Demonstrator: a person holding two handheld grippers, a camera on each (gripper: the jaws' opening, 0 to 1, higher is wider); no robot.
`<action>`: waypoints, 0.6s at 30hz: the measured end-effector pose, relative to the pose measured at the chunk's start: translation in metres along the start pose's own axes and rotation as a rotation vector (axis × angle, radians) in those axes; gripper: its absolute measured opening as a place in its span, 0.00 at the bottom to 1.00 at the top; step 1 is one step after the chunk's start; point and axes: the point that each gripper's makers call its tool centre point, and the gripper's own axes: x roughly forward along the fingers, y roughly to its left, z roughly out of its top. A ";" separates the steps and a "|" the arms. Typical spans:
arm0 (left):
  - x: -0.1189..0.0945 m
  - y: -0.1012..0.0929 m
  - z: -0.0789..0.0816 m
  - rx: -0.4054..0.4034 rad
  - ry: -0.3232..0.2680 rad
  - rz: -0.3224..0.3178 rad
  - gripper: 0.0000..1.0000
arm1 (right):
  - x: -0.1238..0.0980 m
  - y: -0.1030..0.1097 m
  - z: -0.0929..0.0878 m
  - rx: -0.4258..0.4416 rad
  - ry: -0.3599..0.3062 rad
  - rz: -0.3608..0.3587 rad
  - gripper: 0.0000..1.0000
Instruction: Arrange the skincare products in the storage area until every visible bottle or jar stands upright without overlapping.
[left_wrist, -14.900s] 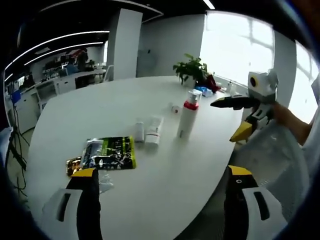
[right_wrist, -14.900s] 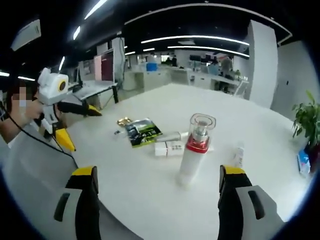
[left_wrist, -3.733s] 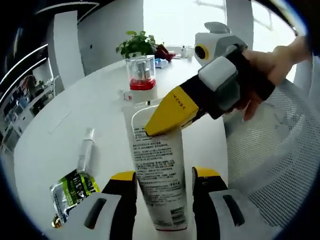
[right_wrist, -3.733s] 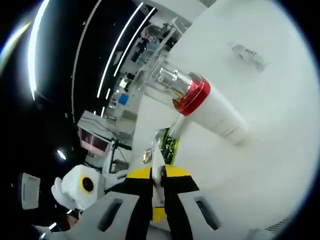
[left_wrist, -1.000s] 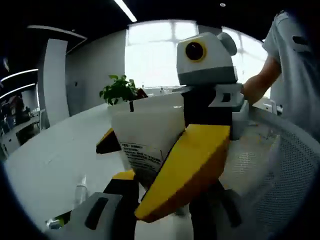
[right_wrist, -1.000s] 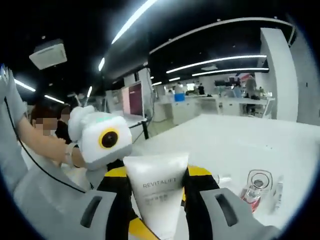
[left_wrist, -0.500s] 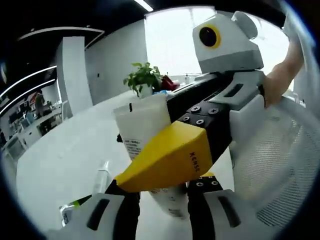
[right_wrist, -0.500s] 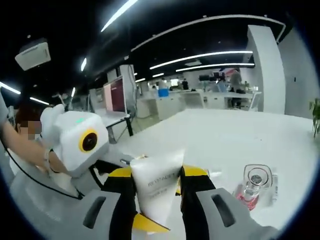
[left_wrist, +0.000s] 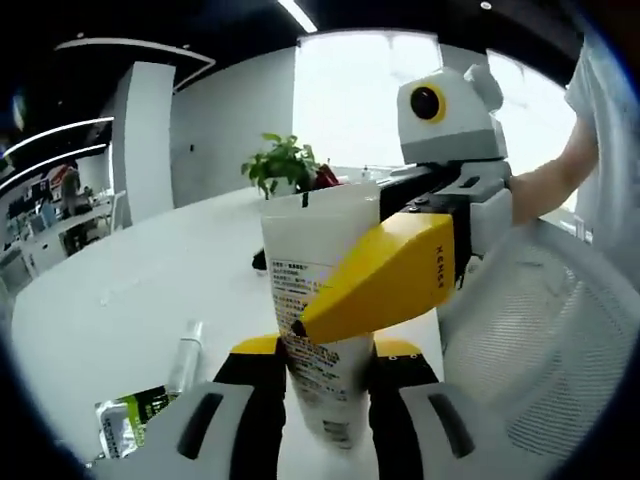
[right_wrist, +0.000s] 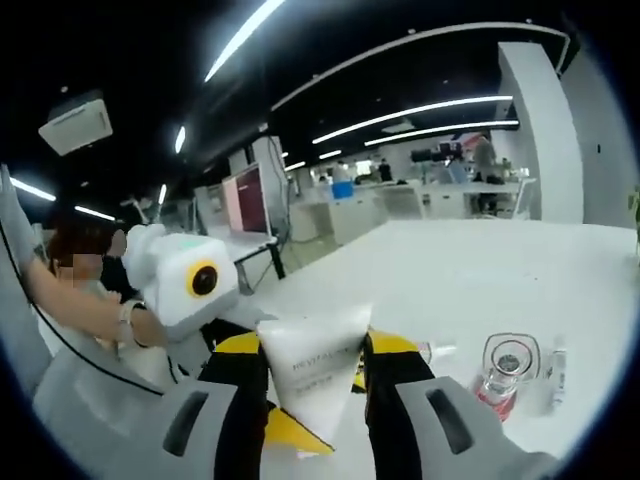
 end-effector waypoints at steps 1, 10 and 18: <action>-0.001 -0.003 0.001 0.000 -0.010 -0.022 0.26 | -0.001 0.005 0.001 -0.019 -0.005 0.031 0.38; -0.011 -0.038 0.020 -0.041 -0.142 -0.263 0.26 | -0.012 0.030 0.015 -0.026 -0.085 0.236 0.41; -0.012 -0.049 0.018 0.009 -0.140 -0.306 0.27 | -0.013 0.042 0.012 -0.033 -0.086 0.291 0.40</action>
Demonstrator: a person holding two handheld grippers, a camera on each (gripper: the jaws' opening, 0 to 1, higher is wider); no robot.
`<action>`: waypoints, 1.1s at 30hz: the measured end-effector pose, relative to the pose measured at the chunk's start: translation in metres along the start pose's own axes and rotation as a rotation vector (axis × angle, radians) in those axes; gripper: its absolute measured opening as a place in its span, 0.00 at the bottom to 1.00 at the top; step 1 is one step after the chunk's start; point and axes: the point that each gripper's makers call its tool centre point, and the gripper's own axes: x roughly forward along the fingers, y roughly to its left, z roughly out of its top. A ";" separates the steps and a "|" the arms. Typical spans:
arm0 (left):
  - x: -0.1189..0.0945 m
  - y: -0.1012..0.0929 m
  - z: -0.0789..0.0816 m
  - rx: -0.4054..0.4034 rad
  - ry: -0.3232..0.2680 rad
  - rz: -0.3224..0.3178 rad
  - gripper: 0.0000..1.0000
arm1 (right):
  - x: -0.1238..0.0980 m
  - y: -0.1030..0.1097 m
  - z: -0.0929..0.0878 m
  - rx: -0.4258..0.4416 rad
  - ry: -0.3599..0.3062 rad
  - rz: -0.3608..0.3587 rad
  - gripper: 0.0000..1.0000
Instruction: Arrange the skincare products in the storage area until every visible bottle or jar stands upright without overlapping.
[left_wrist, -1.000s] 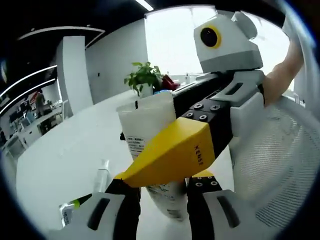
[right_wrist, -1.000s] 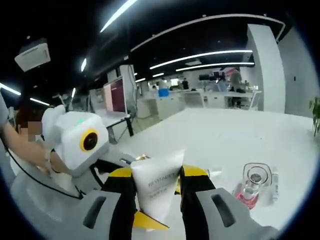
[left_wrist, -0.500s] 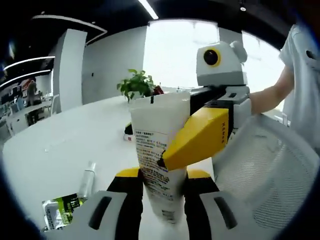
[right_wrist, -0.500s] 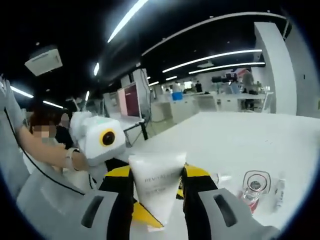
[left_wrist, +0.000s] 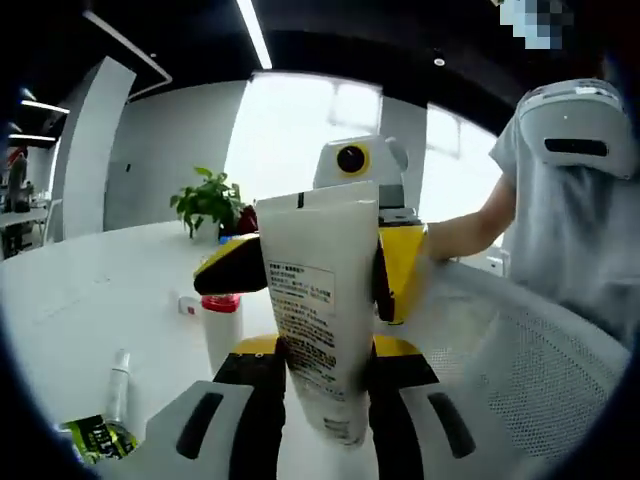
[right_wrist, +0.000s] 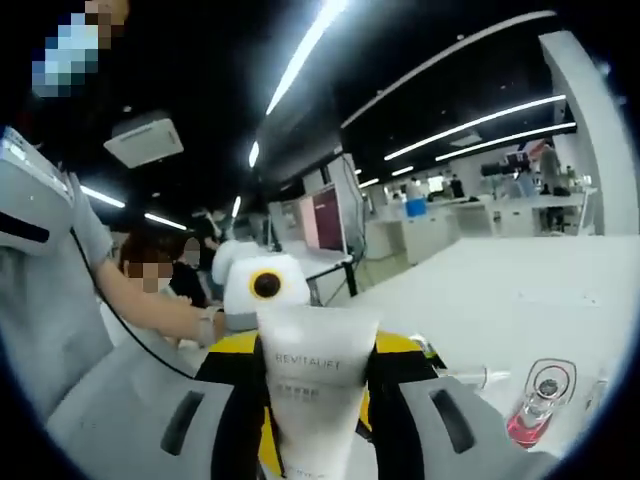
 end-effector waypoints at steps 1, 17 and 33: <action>0.001 0.002 -0.005 0.015 0.021 0.004 0.27 | 0.000 -0.002 -0.004 -0.017 0.017 -0.011 0.40; 0.008 0.012 -0.033 0.179 0.168 0.054 0.27 | 0.001 -0.009 -0.032 -0.058 0.127 -0.046 0.39; 0.007 0.014 -0.046 0.187 0.242 0.091 0.27 | -0.002 -0.011 -0.045 -0.030 0.186 -0.069 0.40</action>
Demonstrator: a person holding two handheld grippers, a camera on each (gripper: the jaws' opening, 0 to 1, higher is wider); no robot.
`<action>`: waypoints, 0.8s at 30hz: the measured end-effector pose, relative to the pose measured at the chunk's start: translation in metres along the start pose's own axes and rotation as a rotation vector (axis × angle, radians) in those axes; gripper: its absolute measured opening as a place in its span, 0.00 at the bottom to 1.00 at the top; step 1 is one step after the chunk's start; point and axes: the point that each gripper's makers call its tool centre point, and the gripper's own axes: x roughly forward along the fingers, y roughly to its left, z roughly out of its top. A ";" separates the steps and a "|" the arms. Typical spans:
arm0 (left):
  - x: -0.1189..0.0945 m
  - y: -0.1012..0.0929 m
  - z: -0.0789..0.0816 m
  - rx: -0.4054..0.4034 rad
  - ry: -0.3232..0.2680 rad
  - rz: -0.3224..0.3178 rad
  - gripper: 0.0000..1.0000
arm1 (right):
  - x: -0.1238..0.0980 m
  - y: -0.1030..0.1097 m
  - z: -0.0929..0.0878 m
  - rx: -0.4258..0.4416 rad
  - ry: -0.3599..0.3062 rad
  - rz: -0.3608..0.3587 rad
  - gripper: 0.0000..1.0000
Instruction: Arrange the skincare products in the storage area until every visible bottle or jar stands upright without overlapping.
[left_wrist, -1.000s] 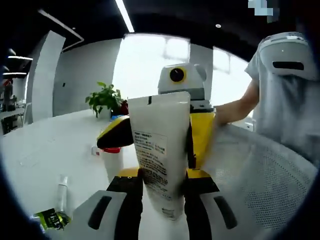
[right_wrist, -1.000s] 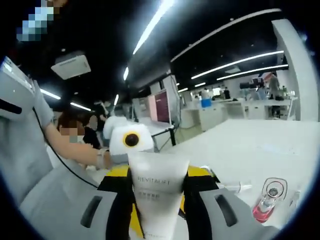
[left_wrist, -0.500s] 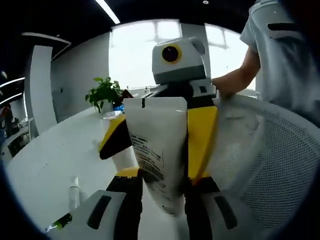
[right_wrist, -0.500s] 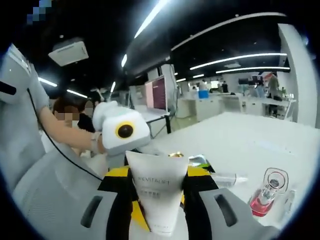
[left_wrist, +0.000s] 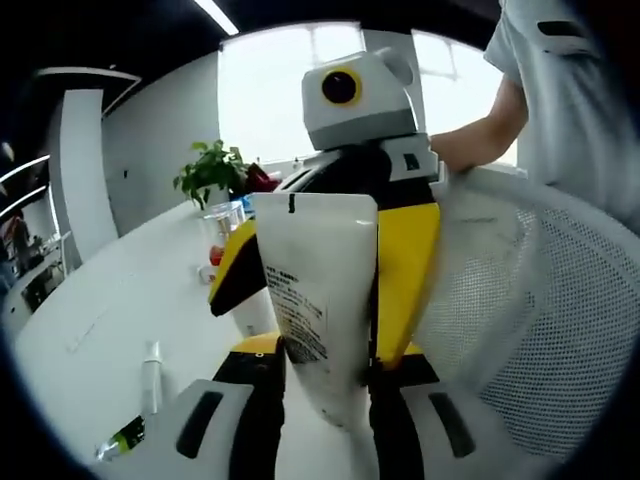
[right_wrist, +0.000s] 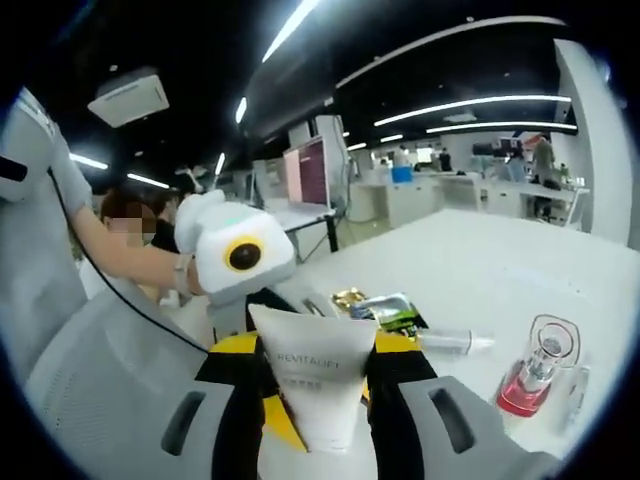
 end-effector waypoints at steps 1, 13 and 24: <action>-0.001 0.002 -0.002 -0.002 0.007 0.007 0.27 | 0.000 0.000 -0.001 0.000 0.003 -0.001 0.40; -0.009 0.011 -0.007 -0.014 0.030 0.052 0.29 | 0.001 0.001 0.002 0.007 -0.007 -0.005 0.36; -0.018 0.017 -0.013 -0.047 0.042 0.089 0.19 | -0.002 -0.006 0.009 0.021 -0.033 -0.018 0.22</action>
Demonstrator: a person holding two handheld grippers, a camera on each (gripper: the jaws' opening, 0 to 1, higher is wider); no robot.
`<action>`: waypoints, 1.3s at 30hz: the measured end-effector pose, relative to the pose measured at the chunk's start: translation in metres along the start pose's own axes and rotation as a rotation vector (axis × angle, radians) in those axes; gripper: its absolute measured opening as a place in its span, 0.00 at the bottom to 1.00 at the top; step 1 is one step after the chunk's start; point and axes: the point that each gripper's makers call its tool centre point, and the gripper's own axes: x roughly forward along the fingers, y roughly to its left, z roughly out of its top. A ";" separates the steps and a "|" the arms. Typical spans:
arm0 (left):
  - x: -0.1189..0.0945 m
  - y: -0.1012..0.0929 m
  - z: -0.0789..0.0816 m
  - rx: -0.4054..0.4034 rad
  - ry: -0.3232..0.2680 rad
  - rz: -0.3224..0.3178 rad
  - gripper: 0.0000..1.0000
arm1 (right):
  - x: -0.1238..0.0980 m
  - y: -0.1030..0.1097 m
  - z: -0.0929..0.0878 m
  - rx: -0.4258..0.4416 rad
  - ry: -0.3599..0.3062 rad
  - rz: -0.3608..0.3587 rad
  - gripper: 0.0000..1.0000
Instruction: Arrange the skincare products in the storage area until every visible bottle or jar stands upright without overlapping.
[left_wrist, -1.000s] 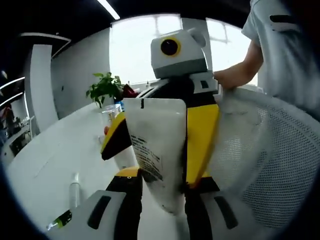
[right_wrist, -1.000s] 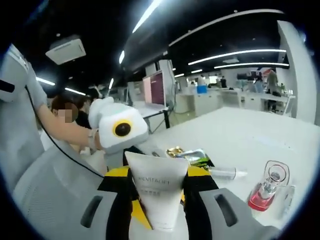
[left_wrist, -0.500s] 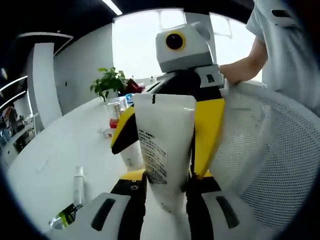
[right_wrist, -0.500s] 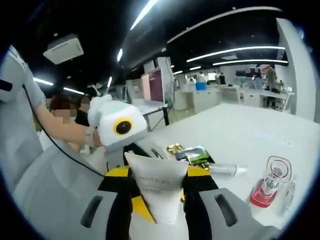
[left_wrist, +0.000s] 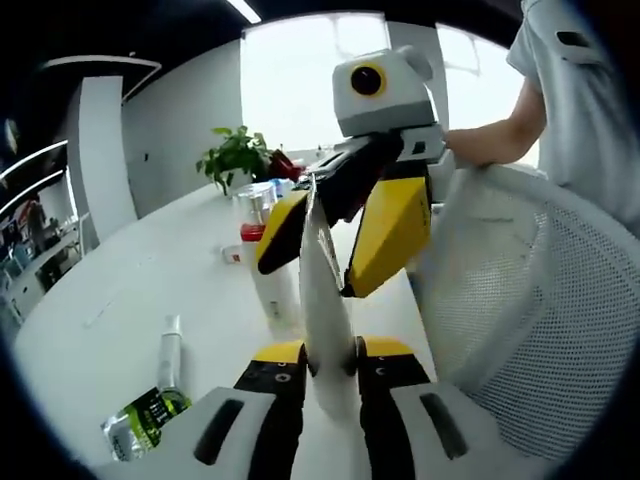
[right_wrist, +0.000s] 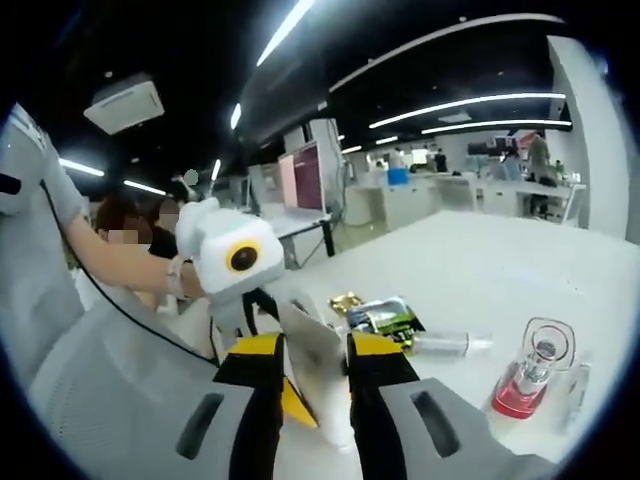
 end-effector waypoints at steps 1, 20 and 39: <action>0.001 0.000 0.000 -0.004 0.001 0.001 0.20 | 0.000 0.000 0.000 0.001 -0.001 0.001 0.21; 0.010 0.000 -0.026 0.015 0.097 -0.073 0.26 | -0.003 0.002 0.002 -0.078 0.014 0.042 0.07; 0.008 -0.009 -0.037 0.080 0.156 -0.135 0.21 | -0.008 0.009 -0.001 -0.079 0.032 0.116 0.08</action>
